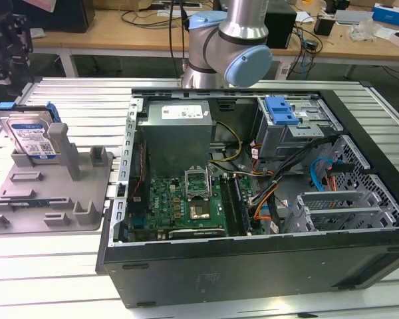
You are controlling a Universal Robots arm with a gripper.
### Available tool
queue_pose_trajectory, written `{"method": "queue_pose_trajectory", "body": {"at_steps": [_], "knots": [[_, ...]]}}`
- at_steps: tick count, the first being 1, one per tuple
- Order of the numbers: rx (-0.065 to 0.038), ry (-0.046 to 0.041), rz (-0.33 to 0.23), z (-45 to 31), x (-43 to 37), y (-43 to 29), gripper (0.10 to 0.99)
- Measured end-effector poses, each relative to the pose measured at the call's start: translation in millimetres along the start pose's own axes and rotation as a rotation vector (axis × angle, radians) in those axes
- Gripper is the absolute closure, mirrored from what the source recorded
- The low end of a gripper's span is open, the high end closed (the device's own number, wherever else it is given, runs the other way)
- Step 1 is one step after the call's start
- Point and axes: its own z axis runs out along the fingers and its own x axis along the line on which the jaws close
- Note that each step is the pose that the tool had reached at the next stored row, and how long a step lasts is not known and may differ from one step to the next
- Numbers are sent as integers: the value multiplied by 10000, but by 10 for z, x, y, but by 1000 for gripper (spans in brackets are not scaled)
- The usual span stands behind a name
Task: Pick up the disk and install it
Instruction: 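Pick up the disk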
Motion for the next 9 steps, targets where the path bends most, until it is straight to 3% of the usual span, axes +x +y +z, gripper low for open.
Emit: {"method": "queue_pose_trajectory", "body": {"at_steps": [8,9], "knots": [[0,17,-146,1,-1,-1,604],[1,36,-150,2,-34,6,604]]}}
